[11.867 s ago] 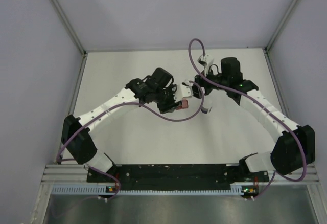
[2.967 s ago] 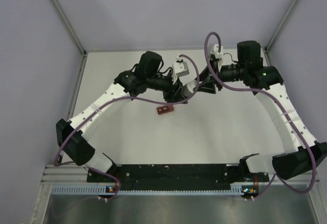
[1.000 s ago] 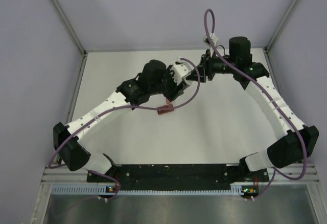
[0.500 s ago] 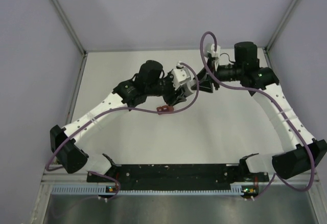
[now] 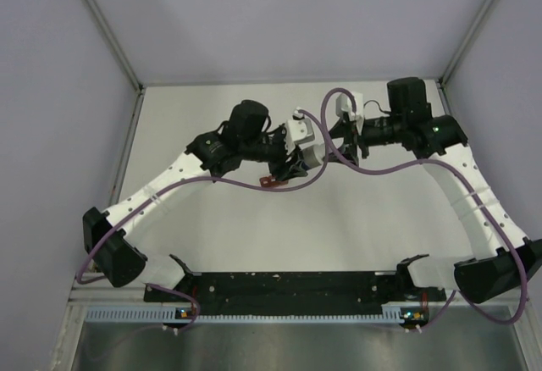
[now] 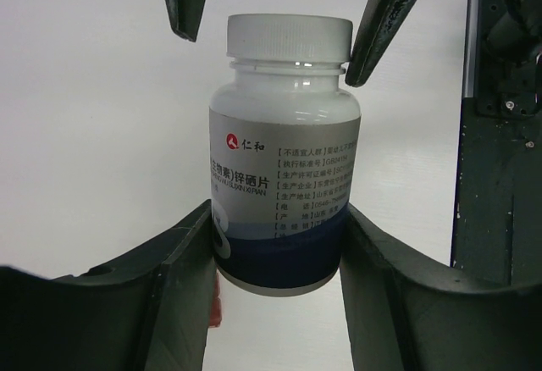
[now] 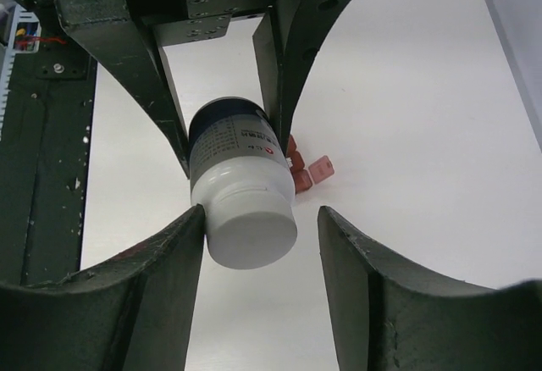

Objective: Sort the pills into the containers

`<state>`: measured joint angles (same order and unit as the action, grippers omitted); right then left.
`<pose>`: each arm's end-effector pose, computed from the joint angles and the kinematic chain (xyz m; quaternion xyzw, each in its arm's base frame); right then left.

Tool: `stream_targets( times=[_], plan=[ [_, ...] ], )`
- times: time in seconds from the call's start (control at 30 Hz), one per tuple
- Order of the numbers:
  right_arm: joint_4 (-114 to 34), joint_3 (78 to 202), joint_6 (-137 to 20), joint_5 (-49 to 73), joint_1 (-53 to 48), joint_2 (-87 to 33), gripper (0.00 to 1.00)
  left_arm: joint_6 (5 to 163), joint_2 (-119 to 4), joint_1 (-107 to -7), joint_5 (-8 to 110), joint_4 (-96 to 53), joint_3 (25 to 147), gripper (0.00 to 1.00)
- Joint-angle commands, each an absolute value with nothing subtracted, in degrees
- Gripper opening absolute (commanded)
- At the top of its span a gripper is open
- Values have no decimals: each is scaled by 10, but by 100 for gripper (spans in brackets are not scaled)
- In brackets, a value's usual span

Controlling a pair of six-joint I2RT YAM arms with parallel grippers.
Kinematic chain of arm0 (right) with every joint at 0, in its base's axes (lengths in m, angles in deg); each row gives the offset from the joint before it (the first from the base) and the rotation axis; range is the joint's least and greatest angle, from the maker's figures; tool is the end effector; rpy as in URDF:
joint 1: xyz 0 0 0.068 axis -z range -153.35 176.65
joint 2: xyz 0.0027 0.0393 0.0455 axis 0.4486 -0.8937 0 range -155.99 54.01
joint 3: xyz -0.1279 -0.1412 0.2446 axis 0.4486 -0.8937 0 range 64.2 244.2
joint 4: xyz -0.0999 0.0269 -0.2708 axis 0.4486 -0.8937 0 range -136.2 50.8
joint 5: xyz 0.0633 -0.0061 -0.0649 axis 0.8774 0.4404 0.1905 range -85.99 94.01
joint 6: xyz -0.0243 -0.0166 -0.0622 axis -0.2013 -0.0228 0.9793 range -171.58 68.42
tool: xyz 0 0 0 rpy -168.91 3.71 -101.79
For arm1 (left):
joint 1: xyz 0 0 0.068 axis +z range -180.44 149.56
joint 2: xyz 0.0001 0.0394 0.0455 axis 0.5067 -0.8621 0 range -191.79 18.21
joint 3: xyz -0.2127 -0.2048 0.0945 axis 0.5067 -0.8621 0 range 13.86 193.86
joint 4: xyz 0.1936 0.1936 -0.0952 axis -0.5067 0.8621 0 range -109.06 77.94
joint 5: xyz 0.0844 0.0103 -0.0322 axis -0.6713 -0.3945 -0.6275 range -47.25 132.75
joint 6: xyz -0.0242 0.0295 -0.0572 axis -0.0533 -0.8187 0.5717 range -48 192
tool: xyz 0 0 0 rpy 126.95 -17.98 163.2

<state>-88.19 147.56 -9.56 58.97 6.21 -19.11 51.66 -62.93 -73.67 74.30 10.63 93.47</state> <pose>0.2417 0.1388 0.4444 -0.5854 0.5805 0.3369 0.4548 0.2380 -0.2635 0.4020 0.5550 0.6425 -0.3259 0.4159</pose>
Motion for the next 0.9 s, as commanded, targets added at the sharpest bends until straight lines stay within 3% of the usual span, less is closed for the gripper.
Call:
stream_targets(
  times=[0.0, 0.2, 0.27, 0.57, 0.87],
  plan=[
    [-855, 1496, -81, 557, 68, -174, 57, 508, -623, -740, 758, 121, 946, 0],
    [-806, 1497, -206, 560, 68, -171, 77, 532, -612, -740, 689, 76, 924, 0],
    [-780, 1500, -258, 553, 70, -170, 79, 542, -608, -740, 654, 56, 916, 0],
    [-687, 1519, -496, 480, 72, -209, 82, 577, -602, -740, 565, 11, 902, 0],
    [-652, 1506, -619, 515, 114, -273, 80, 596, -602, -740, 548, -10, 894, 0]
  ],
)
